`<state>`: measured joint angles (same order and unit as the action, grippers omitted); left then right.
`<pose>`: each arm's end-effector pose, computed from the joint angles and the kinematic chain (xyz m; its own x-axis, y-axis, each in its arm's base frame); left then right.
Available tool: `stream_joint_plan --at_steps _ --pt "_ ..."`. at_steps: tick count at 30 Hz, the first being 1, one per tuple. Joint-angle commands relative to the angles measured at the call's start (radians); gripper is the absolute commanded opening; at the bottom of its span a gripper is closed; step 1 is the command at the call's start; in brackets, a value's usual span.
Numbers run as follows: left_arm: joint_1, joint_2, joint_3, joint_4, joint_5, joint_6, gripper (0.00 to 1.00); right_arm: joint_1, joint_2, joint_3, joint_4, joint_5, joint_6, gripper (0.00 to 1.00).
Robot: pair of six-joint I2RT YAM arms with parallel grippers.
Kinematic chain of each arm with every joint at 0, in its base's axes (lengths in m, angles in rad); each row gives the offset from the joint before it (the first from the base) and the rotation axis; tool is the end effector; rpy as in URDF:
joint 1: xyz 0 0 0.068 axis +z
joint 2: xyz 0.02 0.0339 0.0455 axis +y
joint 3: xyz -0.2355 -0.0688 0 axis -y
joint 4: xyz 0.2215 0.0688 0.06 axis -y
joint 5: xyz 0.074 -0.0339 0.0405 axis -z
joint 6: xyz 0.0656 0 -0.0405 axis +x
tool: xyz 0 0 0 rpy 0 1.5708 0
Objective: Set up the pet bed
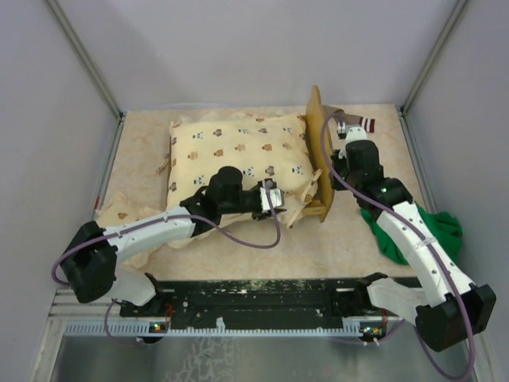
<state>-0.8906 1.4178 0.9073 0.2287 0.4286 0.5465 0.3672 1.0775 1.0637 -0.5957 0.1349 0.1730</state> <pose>0.1896 -0.2777 0.2532 0.3486 0.3207 -0.8807 0.9095 0.1112 0.4005 0.2316 0.0796 0.2983 -0.5698 -0.0364 -0.8209 -0.1571 0.9854 0.0653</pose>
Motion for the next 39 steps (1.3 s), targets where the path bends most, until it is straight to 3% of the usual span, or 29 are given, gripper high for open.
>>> stream_joint_plan --at_steps 1,3,6,11,17,19,22,24,31,34,35,38,39 --pt "-0.02 -0.025 -0.028 -0.017 0.015 0.077 0.55 0.026 -0.093 -0.007 0.028 -0.101 0.087 0.18" --pt "-0.021 -0.021 -0.023 -0.043 0.013 0.078 0.55 0.026 -0.098 0.009 -0.032 -0.046 0.098 0.3" --pt "-0.025 -0.019 -0.017 -0.067 0.028 0.059 0.56 0.026 -0.114 0.049 -0.114 0.005 0.127 0.38" --pt "-0.043 0.022 -0.01 -0.067 0.06 0.007 0.59 0.027 -0.168 0.117 -0.184 0.018 0.148 0.42" --pt "-0.072 0.083 -0.015 -0.039 0.024 -0.006 0.56 0.036 -0.166 0.181 -0.198 -0.071 0.022 0.44" --pt "-0.076 0.085 -0.012 -0.03 0.007 -0.007 0.46 0.043 -0.167 0.18 -0.171 -0.123 -0.05 0.44" --pt "-0.076 0.057 -0.018 -0.014 -0.018 -0.019 0.11 0.077 -0.171 0.177 -0.115 -0.206 -0.181 0.44" --pt "-0.076 0.025 -0.035 0.011 -0.049 -0.038 0.0 0.091 -0.179 0.167 -0.079 -0.291 -0.285 0.45" --pt "-0.074 -0.114 -0.146 0.083 -0.169 -0.08 0.0 0.093 -0.182 0.146 -0.012 -0.49 -0.556 0.5" --pt "-0.074 -0.14 -0.18 0.103 -0.127 -0.041 0.01 0.093 -0.159 0.148 -0.031 -0.472 -0.62 0.51" --pt "-0.074 -0.137 -0.187 0.111 -0.102 -0.021 0.09 0.094 -0.154 0.153 -0.042 -0.458 -0.625 0.51" --pt "-0.074 -0.1 -0.184 0.122 -0.04 0.036 0.46 0.093 -0.17 0.138 -0.025 -0.413 -0.597 0.52" --pt "-0.075 -0.081 -0.175 0.124 -0.038 0.048 0.51 0.093 -0.182 0.125 -0.002 -0.408 -0.585 0.52"
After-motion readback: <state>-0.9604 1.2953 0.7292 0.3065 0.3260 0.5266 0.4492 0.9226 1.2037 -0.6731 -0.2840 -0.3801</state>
